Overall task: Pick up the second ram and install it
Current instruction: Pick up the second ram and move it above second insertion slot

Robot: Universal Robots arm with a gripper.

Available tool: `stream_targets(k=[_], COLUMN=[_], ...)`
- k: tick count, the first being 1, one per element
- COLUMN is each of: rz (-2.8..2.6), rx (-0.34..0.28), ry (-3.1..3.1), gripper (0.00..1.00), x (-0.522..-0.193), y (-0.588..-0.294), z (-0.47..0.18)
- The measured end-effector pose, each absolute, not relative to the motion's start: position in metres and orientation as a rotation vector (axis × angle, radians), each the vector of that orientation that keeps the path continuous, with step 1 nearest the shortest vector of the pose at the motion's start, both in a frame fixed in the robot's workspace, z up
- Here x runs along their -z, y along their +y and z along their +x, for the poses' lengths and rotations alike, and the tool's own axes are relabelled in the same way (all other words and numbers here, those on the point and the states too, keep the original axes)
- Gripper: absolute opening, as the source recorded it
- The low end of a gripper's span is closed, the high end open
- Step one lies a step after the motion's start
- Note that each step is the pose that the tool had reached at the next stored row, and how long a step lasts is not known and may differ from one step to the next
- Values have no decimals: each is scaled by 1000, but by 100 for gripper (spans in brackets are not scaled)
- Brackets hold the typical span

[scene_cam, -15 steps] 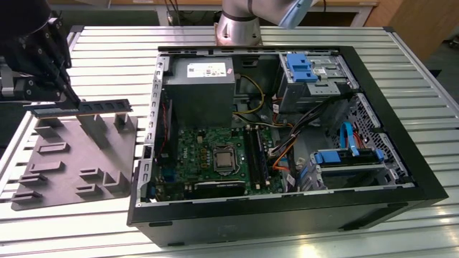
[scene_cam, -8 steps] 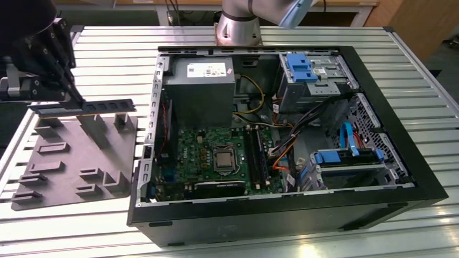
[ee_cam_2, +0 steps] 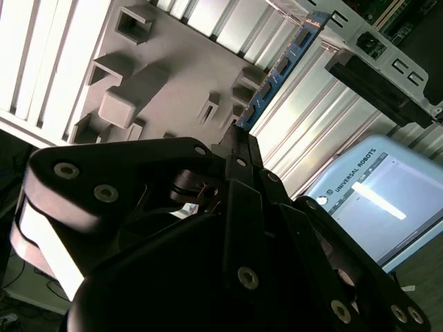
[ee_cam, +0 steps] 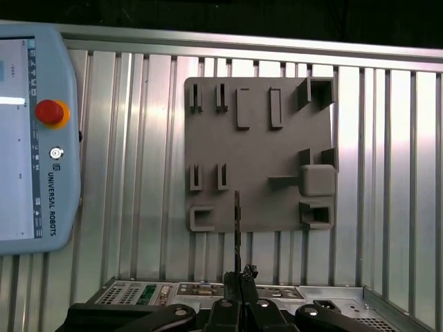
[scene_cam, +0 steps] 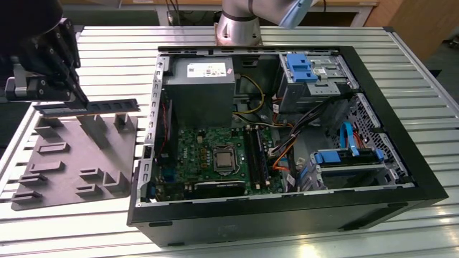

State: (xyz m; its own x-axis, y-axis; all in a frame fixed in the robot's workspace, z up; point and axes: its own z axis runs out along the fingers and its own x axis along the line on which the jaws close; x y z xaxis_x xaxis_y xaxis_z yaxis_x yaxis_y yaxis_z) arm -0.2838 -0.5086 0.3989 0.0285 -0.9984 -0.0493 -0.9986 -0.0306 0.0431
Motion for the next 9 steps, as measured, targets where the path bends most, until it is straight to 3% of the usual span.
stream_targets(k=[9], rz=[-2250], rx=[-103], ry=[2185], gripper=[12], x=[-399], y=[-509], z=[-280])
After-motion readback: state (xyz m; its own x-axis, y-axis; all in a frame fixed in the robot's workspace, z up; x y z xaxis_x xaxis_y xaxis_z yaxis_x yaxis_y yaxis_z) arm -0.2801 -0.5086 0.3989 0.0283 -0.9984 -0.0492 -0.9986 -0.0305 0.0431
